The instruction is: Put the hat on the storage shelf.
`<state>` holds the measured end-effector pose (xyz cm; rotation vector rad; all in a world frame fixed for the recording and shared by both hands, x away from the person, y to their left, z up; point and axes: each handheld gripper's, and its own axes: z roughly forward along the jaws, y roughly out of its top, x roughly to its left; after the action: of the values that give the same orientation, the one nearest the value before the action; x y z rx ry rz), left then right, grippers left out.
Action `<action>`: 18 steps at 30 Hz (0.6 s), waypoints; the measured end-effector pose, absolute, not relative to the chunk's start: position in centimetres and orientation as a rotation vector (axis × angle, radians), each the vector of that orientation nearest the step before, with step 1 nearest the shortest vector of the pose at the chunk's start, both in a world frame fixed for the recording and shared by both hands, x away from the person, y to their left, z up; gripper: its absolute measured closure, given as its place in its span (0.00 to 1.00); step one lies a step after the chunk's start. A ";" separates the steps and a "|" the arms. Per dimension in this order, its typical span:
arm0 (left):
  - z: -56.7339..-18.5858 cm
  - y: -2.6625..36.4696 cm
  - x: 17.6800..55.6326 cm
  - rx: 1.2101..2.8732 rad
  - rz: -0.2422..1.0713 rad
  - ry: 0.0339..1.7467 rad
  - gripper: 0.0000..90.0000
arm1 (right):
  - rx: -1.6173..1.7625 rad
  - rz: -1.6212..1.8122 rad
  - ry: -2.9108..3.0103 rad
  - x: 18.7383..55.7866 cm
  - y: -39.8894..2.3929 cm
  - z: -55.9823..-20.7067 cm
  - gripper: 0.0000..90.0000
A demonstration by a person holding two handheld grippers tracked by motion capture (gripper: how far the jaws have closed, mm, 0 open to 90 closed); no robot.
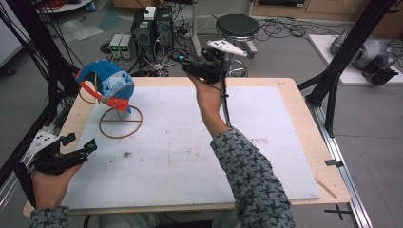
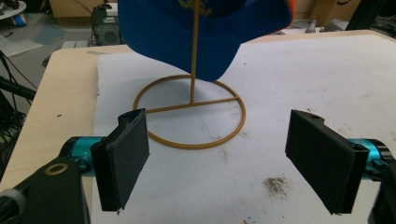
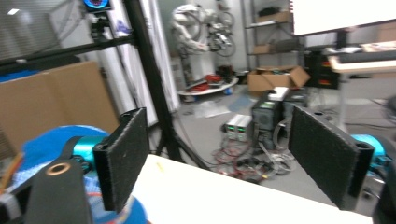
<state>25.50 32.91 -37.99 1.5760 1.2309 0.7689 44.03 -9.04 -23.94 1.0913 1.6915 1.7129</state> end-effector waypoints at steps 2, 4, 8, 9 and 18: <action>-38.0 32.9 25.5 1.579 0.769 1.231 0.24 | 1.125 1.689 1.678 43.8 -10.8 -23.9 0.16; -38.0 32.9 25.5 1.578 0.768 1.232 0.24 | 1.138 1.663 1.637 43.3 -12.3 -24.2 0.14; -38.1 32.8 25.6 1.584 0.767 1.231 0.24 | 1.165 1.614 1.596 42.3 -16.3 -25.0 0.13; -38.1 32.7 25.6 1.588 0.765 1.231 0.24 | 1.179 1.602 1.591 42.0 -17.2 -25.2 0.13; -38.3 32.1 26.0 1.601 0.771 1.220 0.24 | 1.236 1.548 1.503 39.8 -24.1 -27.0 0.13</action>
<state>25.98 32.09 -38.30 1.6010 1.2200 0.7706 39.77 -24.10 -27.04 1.2355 1.5026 1.5480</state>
